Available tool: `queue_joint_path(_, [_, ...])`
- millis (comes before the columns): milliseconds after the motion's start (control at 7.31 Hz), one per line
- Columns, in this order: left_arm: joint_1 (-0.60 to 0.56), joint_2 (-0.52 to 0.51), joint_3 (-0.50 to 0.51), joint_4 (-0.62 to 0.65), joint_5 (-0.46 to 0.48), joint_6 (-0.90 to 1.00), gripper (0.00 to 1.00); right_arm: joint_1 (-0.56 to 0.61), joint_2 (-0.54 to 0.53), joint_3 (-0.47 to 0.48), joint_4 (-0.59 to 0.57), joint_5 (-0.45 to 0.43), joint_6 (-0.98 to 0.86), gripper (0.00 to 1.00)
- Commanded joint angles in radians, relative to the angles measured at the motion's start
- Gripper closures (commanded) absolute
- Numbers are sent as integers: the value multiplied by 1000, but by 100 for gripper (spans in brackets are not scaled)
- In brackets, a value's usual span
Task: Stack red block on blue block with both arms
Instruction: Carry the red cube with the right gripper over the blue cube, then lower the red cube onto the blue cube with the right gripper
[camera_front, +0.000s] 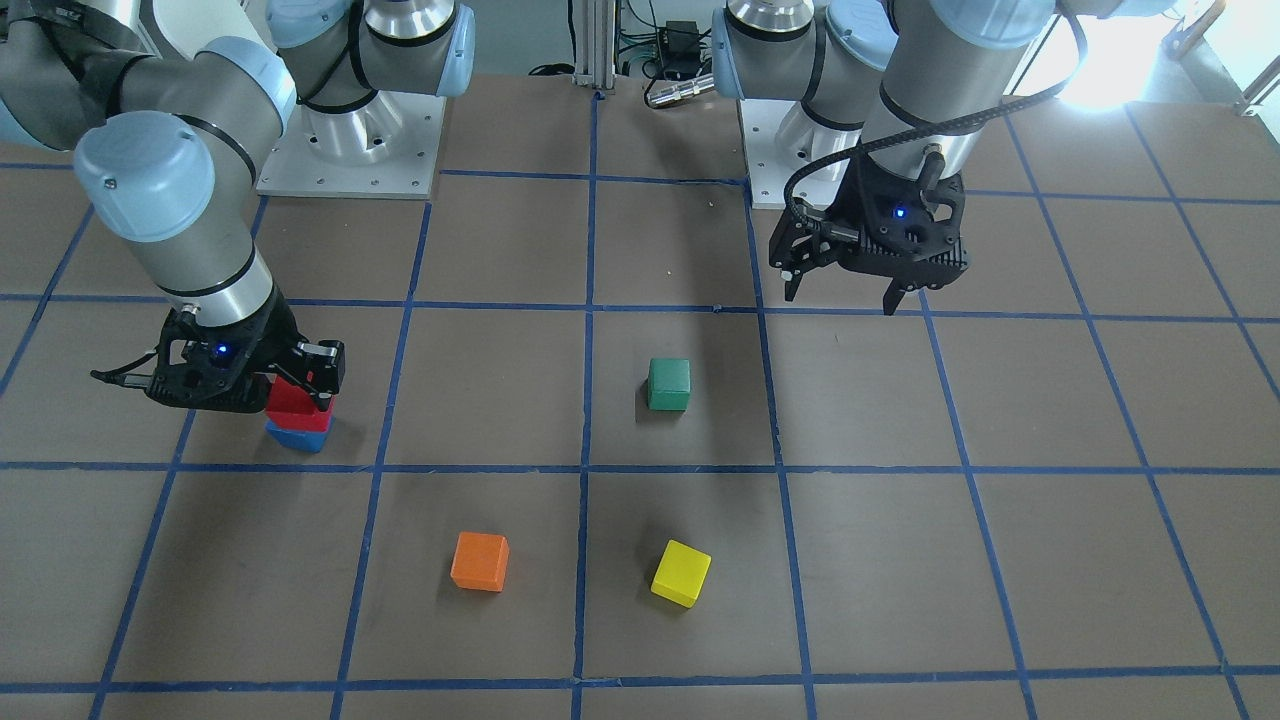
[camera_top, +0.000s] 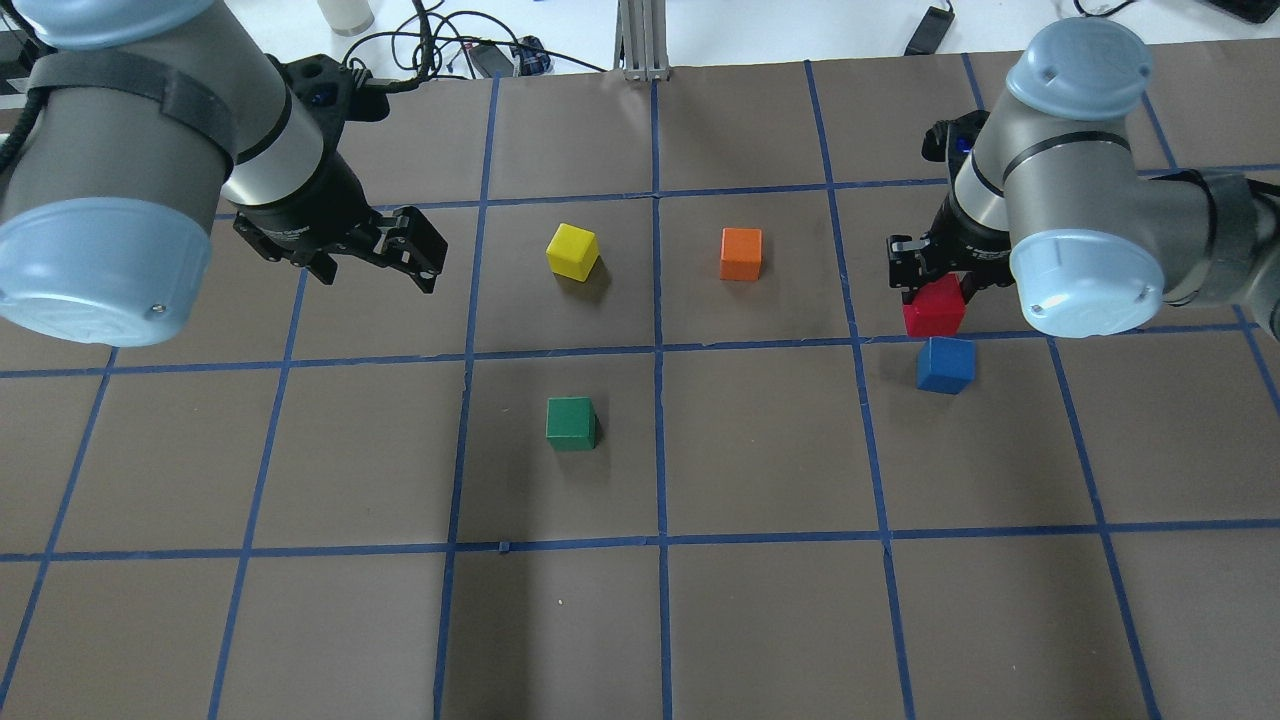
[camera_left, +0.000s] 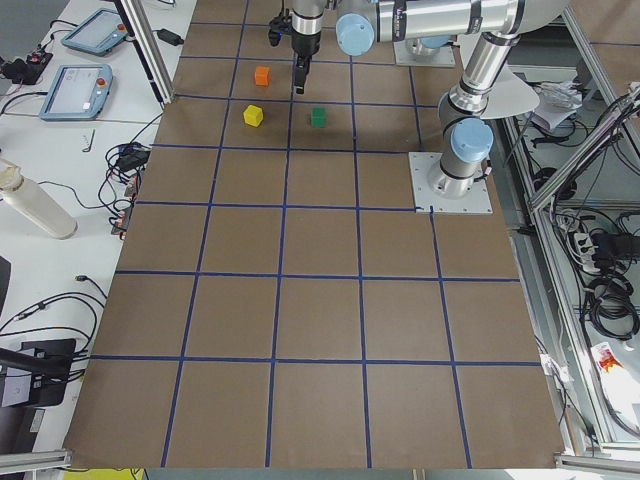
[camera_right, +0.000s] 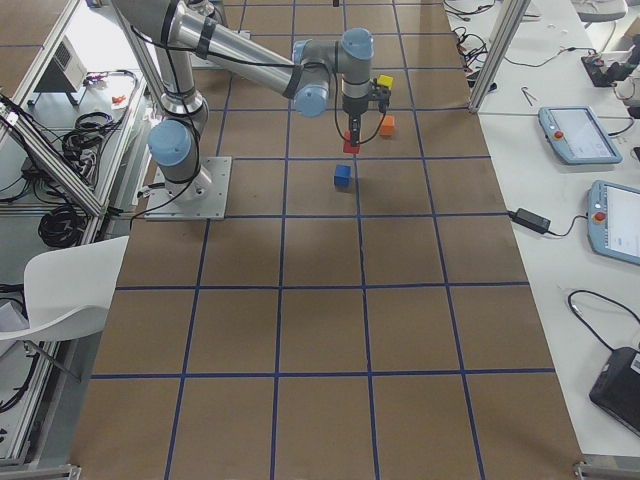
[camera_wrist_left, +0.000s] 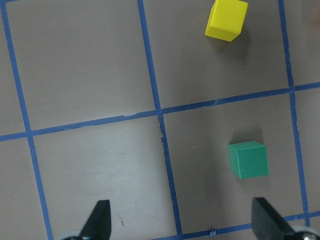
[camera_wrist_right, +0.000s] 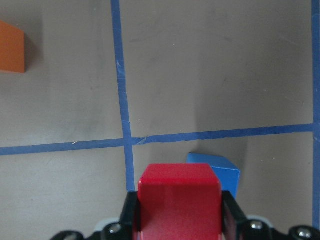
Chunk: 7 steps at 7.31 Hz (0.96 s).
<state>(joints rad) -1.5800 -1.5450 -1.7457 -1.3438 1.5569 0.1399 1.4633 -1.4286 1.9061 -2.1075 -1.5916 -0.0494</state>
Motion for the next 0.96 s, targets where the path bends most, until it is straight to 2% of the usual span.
queue_joint_path(0, [3, -1, 0, 0, 6, 7, 0, -38, 5, 8, -5, 13, -37, 83])
queue_joint_path(274, [3, -1, 0, 0, 5, 7, 0, -95, -1, 57, -9, 16, -4, 83])
queue_joint_path(821, [3, -6, 2, 3, 5, 7, 0, -130, 1, 70, -17, 62, 75, 85])
